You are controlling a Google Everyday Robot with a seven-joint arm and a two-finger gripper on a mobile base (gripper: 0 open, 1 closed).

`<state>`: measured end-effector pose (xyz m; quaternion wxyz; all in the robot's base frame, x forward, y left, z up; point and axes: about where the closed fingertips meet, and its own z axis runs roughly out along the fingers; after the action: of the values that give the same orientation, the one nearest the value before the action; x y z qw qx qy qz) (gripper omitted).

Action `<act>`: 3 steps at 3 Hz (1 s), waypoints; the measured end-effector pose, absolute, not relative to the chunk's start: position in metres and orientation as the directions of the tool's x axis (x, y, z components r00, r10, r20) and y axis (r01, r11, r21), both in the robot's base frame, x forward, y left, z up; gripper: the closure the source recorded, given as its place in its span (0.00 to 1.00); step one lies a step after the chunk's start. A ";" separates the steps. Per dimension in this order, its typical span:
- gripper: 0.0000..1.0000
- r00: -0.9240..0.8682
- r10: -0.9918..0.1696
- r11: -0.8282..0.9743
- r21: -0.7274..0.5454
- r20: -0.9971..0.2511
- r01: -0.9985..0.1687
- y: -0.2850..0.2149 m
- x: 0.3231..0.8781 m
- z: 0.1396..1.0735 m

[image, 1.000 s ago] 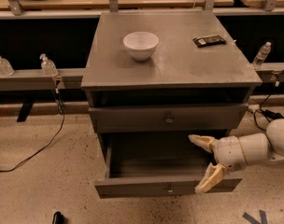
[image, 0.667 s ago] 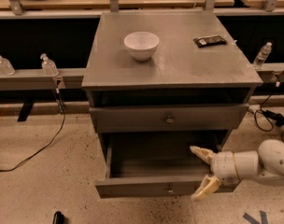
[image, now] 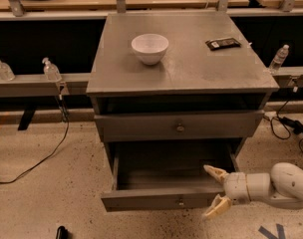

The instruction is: Close middle drawer

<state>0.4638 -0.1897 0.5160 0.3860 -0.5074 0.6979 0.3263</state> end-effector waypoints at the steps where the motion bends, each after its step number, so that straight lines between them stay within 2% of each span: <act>1: 0.00 -0.199 -0.449 0.238 0.098 -0.871 -0.966 -0.184 0.463 0.516; 3: 0.49 -0.149 -0.409 0.227 0.057 -0.900 -0.972 -0.189 0.435 0.501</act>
Offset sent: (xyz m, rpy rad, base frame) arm -0.0246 -0.0020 -0.0147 0.0752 -0.0398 0.0248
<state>0.4354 -0.1891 0.5012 0.4021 -0.5138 0.6723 0.3498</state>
